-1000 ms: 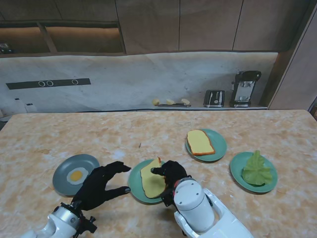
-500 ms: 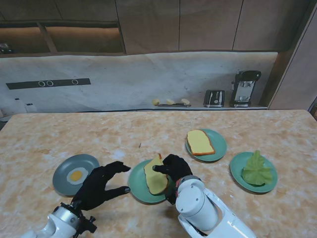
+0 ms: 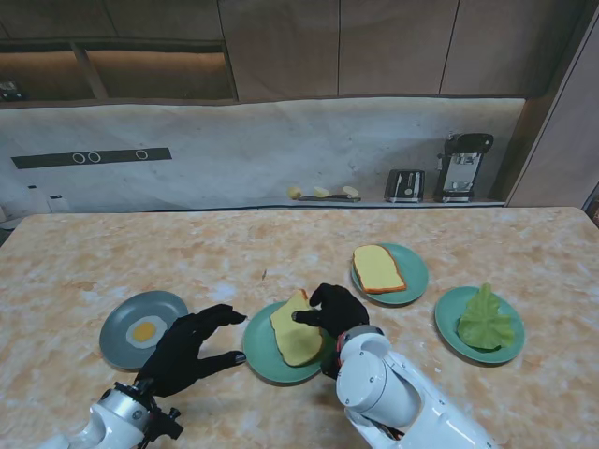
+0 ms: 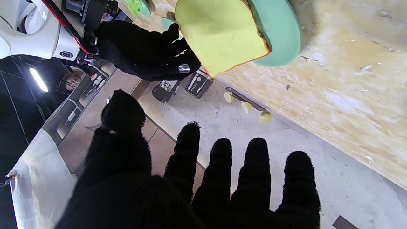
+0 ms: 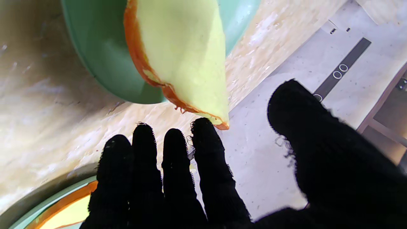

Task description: Prepare sandwich (Bread, lettuce, and egg)

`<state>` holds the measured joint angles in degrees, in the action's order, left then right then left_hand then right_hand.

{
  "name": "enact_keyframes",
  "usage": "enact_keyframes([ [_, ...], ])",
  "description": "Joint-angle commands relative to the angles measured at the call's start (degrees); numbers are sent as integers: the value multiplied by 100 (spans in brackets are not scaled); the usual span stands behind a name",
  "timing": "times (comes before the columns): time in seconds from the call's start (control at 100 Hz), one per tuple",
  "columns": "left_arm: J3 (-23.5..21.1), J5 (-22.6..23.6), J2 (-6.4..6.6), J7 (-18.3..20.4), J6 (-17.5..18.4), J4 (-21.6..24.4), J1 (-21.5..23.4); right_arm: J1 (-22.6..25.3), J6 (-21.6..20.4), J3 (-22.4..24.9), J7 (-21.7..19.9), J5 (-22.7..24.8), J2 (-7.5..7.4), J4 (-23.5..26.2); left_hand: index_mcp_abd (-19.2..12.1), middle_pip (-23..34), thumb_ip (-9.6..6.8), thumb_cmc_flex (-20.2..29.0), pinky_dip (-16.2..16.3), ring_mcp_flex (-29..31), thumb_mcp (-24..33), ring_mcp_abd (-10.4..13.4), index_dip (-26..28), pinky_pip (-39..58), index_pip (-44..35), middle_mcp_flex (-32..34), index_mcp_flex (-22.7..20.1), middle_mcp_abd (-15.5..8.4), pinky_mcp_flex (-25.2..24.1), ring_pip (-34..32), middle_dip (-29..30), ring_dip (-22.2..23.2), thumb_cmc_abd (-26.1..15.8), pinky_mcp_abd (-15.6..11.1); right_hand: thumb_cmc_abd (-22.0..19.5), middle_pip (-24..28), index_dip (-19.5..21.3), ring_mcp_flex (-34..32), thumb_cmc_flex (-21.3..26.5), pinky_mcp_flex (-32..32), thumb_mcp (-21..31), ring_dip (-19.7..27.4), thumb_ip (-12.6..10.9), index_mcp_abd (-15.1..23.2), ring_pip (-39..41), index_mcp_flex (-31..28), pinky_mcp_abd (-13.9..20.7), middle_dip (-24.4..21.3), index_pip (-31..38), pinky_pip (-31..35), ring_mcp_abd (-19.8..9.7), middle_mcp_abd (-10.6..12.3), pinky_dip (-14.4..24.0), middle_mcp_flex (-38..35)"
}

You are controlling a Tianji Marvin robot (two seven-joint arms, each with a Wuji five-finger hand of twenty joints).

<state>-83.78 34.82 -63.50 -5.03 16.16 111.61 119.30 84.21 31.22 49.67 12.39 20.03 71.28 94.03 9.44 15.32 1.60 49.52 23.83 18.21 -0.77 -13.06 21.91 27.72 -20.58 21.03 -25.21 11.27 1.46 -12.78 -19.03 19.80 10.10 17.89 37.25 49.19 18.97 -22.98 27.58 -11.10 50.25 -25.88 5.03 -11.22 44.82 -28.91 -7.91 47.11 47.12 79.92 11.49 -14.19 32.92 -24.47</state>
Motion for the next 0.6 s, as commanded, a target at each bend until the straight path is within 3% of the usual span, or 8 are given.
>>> enact_keyframes([
  [0.0,-6,-10,-22,46,1,-14,21,4,81,-11,-146,22,-48,-1,-104,-101,13,4,76,-25,-62,12,15,-73,71,78,-37,-17,-81,107,-27,-13,-98,-7,-127,-56,-58,127,-167,62,-73,-61,-183,64,-59,-58,159,-2410,-87,-28,-67,113,141,248],
  [0.46,-26,-46,-16,94,3,-31,-13,166,35,270,-478,422,-262,146,-107,-96,13,4,76,-20,-64,11,16,-66,70,70,-37,-23,-79,103,-28,-11,-98,-5,-122,-142,-121,-60,-189,-88,-124,-21,-194,9,-113,-72,49,-2448,-318,-173,-21,79,123,58],
  [0.59,-17,-78,-12,131,-7,-68,-66,426,-322,664,-711,1055,-475,436,-108,-95,12,8,77,-25,-62,12,15,-63,73,65,-23,-24,-79,105,-28,-12,-98,-4,-25,-162,-112,-86,-126,-130,-199,4,-168,80,-173,54,18,-2445,-297,-382,-62,117,-4,25],
])
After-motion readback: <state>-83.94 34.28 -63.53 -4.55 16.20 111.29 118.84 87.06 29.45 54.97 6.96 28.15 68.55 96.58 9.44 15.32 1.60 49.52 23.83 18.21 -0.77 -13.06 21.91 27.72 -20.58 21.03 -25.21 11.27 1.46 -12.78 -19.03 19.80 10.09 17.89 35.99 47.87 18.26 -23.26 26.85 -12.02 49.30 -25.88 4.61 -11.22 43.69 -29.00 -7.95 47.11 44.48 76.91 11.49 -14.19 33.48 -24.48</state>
